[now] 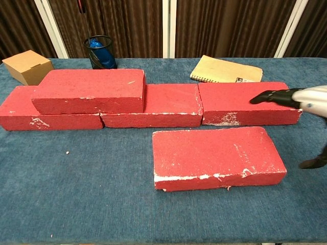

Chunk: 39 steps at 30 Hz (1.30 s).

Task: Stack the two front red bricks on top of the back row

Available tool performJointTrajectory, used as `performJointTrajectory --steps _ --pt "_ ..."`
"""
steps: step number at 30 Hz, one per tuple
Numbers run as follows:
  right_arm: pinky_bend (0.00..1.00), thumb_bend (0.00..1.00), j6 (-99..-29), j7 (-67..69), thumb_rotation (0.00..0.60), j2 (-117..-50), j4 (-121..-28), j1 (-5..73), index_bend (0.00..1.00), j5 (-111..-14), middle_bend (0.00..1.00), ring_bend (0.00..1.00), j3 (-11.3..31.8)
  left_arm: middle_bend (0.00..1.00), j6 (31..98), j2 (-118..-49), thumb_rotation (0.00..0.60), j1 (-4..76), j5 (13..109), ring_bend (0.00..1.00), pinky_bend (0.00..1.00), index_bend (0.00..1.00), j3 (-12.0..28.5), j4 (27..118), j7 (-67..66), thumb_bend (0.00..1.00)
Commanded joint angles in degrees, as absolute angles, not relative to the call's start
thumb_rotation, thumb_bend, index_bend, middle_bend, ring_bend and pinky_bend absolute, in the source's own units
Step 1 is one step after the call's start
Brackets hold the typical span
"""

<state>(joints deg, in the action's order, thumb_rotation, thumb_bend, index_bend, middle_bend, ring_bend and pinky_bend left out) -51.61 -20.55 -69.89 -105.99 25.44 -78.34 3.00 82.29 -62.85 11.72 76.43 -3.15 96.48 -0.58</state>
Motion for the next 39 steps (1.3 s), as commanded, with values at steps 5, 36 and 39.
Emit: performJointTrajectory --steps 5,36,39 --pt "0.0 0.0 -48.4 -24.7 0.6 -74.8 -105.2 29.2 0.0 -72.2 0.0 0.0 3.3 0.0 80.8 -62.0 0.6 10.5 76.7 0.0 0.0 0.0 -3.1 96.0 1.6 0.0" --pt "0.0 0.0 -48.6 -25.5 0.6 -87.1 -97.8 37.1 0.0 -60.8 0.15 0.0 2.9 0.0 77.6 -61.8 0.6 7.7 78.4 0.0 0.0 0.0 -1.4 93.0 6.2 0.0" --pt "0.0 0.0 -48.0 -23.9 0.6 -86.8 -97.8 37.3 0.0 -61.2 0.2 0.0 2.8 0.0 76.9 -61.8 0.6 7.7 78.3 0.0 0.0 0.0 -1.2 93.0 6.3 0.0"
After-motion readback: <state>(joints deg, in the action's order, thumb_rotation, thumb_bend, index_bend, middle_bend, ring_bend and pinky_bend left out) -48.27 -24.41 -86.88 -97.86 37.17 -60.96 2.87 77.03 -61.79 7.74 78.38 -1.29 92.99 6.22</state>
